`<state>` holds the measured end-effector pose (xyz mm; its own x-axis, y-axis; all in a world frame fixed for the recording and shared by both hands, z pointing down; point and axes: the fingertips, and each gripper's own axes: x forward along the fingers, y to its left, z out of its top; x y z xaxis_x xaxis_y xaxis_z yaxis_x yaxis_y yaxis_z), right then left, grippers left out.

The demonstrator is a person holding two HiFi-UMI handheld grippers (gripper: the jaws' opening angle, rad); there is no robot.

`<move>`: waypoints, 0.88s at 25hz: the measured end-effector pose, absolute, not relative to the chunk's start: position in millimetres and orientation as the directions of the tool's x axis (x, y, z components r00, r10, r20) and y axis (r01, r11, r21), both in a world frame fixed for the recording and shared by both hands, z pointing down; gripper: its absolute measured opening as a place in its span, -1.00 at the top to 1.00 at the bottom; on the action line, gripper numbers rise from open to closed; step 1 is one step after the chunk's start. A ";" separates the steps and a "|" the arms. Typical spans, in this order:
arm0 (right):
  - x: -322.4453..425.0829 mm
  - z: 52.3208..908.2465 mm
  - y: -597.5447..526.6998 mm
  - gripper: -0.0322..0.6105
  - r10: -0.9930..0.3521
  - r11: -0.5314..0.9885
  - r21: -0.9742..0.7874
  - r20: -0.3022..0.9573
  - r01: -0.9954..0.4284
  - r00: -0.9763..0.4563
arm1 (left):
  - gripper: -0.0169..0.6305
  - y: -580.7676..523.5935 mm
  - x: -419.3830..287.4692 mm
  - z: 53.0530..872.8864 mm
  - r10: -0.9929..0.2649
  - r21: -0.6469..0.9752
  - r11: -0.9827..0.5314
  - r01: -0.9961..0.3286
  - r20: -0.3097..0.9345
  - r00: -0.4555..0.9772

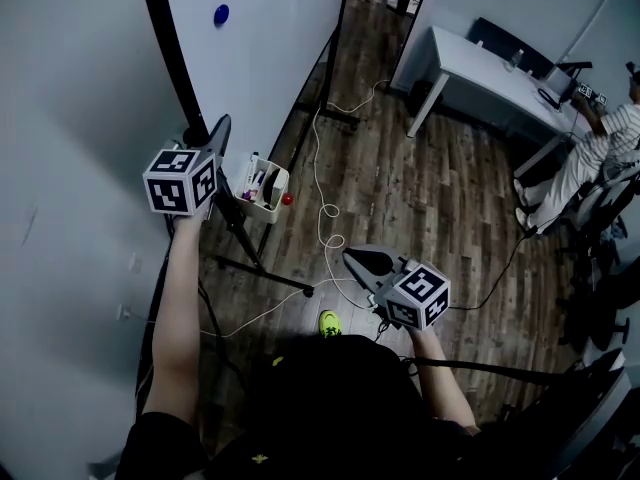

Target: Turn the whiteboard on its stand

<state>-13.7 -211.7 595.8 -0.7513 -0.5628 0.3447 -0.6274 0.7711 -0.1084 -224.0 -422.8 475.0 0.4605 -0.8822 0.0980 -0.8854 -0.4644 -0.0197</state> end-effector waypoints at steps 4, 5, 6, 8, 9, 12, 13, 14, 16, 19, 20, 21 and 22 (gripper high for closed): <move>-14.8 620.0 -228.8 0.91 -0.561 0.774 -0.100 0.350 -0.625 -0.750 | 0.73 -444.7 -228.1 500.1 -0.883 -0.011 -0.464 -0.886 0.091 0.461; -15.4 627.0 -230.6 0.91 -0.558 0.776 -0.097 0.353 -0.623 -0.751 | 0.73 -448.9 -228.5 507.0 -0.881 -0.006 -0.467 -0.884 0.089 0.464; -15.9 633.0 -230.3 0.91 -0.555 0.779 -0.094 0.355 -0.620 -0.752 | 0.73 -451.4 -228.4 512.8 -0.879 -0.001 -0.470 -0.883 0.087 0.468; -16.9 639.6 -227.4 0.91 -0.550 0.785 -0.089 0.355 -0.613 -0.756 | 0.73 -454.3 -228.0 519.8 -0.876 0.006 -0.476 -0.879 0.083 0.475; -17.3 640.6 -226.9 0.91 -0.549 0.786 -0.088 0.354 -0.611 -0.757 | 0.73 -456.2 -228.5 521.7 -0.876 0.008 -0.477 -0.879 0.082 0.476; -16.0 642.2 -228.8 0.91 -0.551 0.788 -0.080 0.353 -0.611 -0.756 | 0.73 -463.8 -232.0 526.4 -0.877 0.012 -0.474 -0.881 0.082 0.473; -14.6 642.7 -230.2 0.91 -0.554 0.786 -0.077 0.353 -0.614 -0.754 | 0.73 -466.4 -233.0 527.8 -0.877 0.013 -0.474 -0.880 0.082 0.474; -12.9 642.8 -231.3 0.91 -0.559 0.783 -0.075 0.352 -0.618 -0.751 | 0.73 -468.7 -233.5 529.0 -0.876 0.015 -0.476 -0.879 0.083 0.476; -9.5 641.6 -232.6 0.91 -0.564 0.780 -0.073 0.350 -0.622 -0.748 | 0.73 -471.4 -233.0 531.0 -0.868 0.018 -0.489 -0.872 0.089 0.489; -6.5 641.0 -233.6 0.91 -0.566 0.779 -0.069 0.349 -0.623 -0.747 | 0.69 -473.2 -231.5 536.1 -0.853 0.018 -0.513 -0.858 0.102 0.512; -5.7 641.4 -234.0 0.91 -0.569 0.777 -0.070 0.349 -0.626 -0.745 | 0.75 -473.9 -232.2 538.0 -0.854 0.020 -0.510 -0.860 0.103 0.509; -5.4 641.7 -233.9 0.91 -0.570 0.775 -0.071 0.348 -0.627 -0.744 | 0.81 -474.5 -233.1 539.0 -0.858 0.020 -0.503 -0.864 0.102 0.503; -5.5 641.8 -232.9 0.91 -0.569 0.776 -0.072 0.348 -0.626 -0.745 | 0.81 -474.6 -234.0 539.2 -0.863 0.016 -0.496 -0.868 0.101 0.495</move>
